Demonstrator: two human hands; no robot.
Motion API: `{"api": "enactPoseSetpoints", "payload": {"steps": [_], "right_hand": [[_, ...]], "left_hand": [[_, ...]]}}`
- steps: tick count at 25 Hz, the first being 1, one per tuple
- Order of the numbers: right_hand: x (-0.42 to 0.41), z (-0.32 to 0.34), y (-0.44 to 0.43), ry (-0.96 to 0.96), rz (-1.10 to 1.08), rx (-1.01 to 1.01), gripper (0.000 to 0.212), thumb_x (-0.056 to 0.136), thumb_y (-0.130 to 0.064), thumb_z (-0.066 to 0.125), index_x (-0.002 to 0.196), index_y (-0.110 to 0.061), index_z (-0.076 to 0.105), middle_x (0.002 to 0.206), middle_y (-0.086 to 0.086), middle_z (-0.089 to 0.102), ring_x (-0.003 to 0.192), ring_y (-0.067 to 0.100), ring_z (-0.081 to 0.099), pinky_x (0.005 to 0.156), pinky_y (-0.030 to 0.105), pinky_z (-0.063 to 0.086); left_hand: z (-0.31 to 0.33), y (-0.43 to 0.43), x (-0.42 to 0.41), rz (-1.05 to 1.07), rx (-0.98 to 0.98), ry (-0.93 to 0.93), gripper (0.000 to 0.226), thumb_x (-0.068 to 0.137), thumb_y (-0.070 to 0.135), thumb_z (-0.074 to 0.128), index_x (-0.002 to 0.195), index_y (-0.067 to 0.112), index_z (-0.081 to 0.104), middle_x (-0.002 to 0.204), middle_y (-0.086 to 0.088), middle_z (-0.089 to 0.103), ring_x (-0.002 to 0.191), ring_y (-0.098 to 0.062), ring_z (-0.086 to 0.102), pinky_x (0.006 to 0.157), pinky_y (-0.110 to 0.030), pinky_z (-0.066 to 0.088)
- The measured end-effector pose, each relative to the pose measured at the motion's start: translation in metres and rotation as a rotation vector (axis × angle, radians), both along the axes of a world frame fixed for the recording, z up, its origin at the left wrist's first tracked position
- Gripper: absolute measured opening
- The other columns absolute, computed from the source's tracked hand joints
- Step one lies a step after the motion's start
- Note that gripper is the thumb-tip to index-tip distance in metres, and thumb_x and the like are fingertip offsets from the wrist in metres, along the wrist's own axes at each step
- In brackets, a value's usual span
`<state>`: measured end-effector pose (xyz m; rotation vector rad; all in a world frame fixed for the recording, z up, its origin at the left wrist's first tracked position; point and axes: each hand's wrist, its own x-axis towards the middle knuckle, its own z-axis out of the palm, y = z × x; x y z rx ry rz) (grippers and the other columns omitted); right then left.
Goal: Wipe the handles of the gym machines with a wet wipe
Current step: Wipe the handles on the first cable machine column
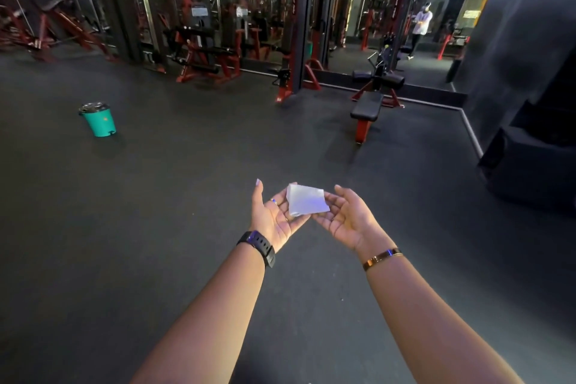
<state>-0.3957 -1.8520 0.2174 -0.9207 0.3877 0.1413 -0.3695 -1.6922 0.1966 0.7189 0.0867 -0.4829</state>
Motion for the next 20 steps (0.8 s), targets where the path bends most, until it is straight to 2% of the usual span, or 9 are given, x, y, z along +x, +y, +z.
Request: {"api": "enactPoseSetpoints", "payload": {"steps": [7,17,20], "right_hand": [[0.23,0.01,-0.052,-0.026,0.028,0.034,0.033,0.098,-0.028,0.045,0.106,0.002,0.058,0.091,0.016,0.068,0.087,0.027,0.065,0.099,0.041,0.047],[0.529,0.007,-0.091,-0.024,0.048,0.027,0.038,0.096,-0.029,0.047,0.116,0.002,0.056,0.099,0.017,0.068,0.088,0.026,0.067,0.086,0.038,0.053],[0.623,0.007,-0.101,-0.015,0.03,0.034,0.038,0.097,-0.03,0.046,0.117,0.001,0.055,0.109,0.018,0.066,0.095,0.028,0.066,0.088,0.038,0.052]], "left_hand": [[0.017,-0.051,0.226,-0.01,0.051,-0.049,0.08,0.087,0.072,0.035,0.126,0.005,0.057,0.123,-0.015,0.064,0.115,-0.03,0.061,0.097,-0.045,0.049],[0.006,-0.092,0.525,0.029,0.042,-0.045,0.082,0.088,0.07,0.037,0.123,-0.001,0.057,0.122,-0.019,0.064,0.112,-0.032,0.062,0.097,-0.047,0.049],[0.007,-0.101,0.623,0.012,0.047,-0.017,0.081,0.088,0.07,0.036,0.122,0.0,0.058,0.121,-0.018,0.064,0.111,-0.032,0.063,0.094,-0.046,0.05]]}}
